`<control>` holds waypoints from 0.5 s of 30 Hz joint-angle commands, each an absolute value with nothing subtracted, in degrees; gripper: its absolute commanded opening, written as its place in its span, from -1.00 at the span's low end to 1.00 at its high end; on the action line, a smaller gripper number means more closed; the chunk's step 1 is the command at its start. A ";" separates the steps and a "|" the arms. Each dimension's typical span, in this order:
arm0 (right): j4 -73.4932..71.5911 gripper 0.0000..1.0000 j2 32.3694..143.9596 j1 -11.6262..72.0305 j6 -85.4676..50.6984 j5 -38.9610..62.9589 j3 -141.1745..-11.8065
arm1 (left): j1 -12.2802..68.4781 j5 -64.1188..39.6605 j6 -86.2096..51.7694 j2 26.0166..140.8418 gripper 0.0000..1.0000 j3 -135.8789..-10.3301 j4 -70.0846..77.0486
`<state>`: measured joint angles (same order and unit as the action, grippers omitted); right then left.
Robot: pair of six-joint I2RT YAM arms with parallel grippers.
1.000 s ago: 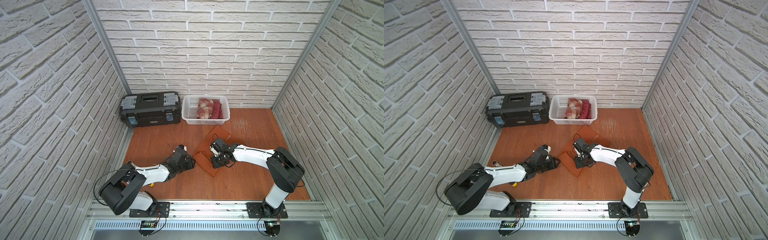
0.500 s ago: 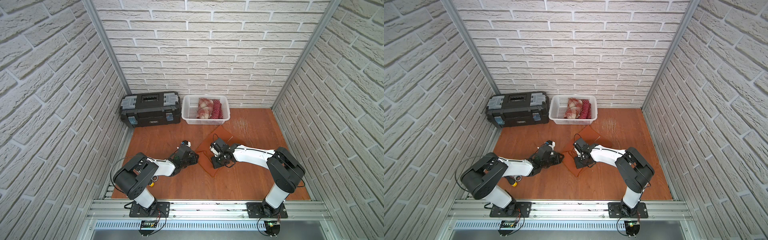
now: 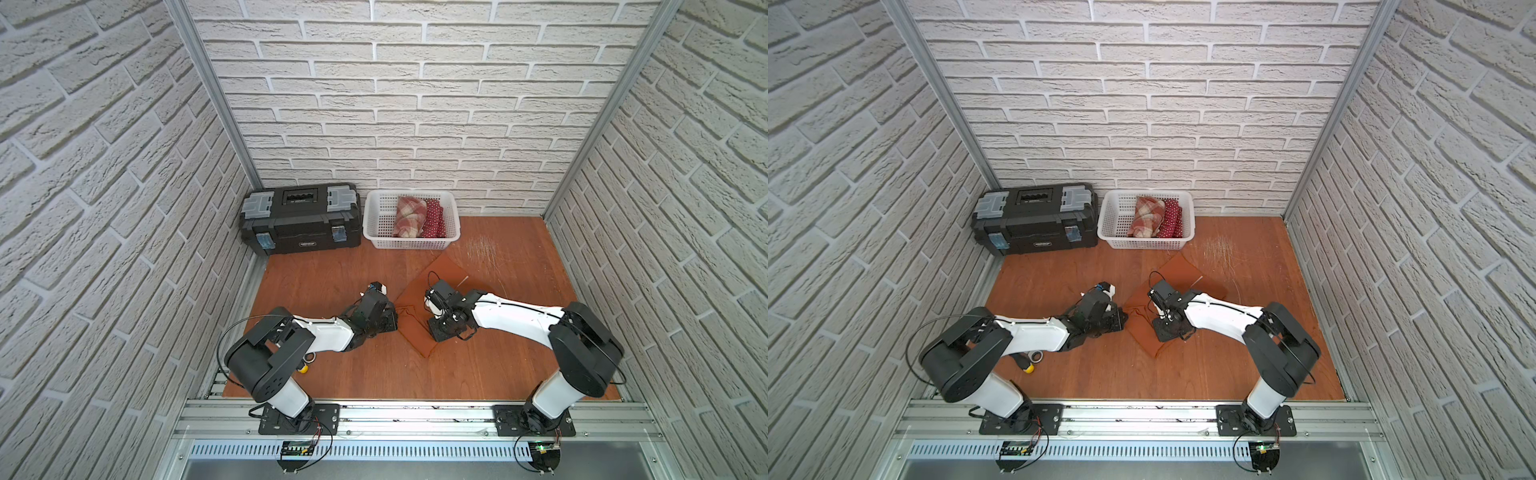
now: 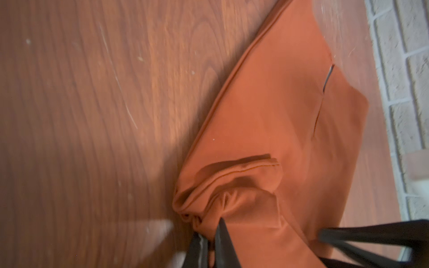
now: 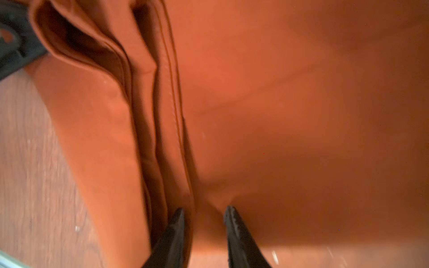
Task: Roll up the skirts
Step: Roll the skirt at the center of the board.
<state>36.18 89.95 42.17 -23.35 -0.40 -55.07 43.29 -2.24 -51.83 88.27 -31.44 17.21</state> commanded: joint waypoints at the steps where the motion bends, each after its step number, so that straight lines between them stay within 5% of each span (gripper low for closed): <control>1: 43.18 -0.24 82.61 49.03 -22.92 -11.05 -56.94 | 46.38 1.93 -54.46 85.22 -1.00 -31.11 10.55; 8: 46.76 -0.06 78.47 71.65 -25.22 -31.80 -55.80 | 49.01 4.50 -58.33 79.60 -1.00 -31.74 2.72; 15: 42.69 0.22 81.83 86.68 -27.06 -41.57 -52.67 | 48.39 4.40 -59.40 75.61 -1.00 -33.79 -5.58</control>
